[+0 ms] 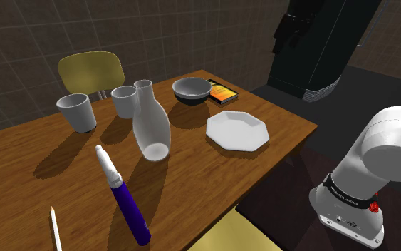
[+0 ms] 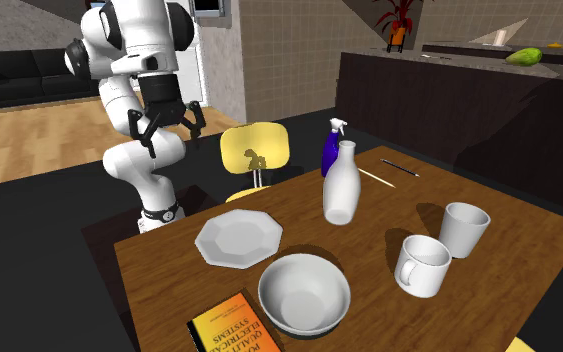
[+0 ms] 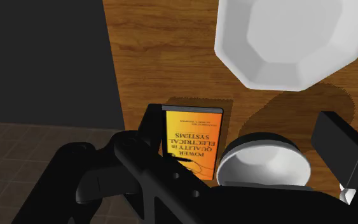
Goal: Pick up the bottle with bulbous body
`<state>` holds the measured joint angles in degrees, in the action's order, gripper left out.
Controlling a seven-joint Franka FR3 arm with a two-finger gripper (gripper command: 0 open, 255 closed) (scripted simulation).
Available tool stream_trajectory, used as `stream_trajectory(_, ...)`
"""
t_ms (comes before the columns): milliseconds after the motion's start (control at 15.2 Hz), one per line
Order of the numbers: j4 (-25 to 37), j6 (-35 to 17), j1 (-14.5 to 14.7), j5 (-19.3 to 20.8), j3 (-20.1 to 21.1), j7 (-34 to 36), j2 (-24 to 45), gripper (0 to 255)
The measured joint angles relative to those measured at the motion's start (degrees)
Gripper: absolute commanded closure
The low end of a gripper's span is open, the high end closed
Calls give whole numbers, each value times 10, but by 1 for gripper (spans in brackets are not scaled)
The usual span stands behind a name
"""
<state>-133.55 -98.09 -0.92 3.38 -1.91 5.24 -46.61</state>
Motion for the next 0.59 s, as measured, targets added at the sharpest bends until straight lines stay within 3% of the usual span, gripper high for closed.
stream_trajectory(198, 1, -7, 4, -7, 14, 15, 8, 0)
stream_trajectory(594, 31, -27, 21, -37, 84, 95, 61, 0)
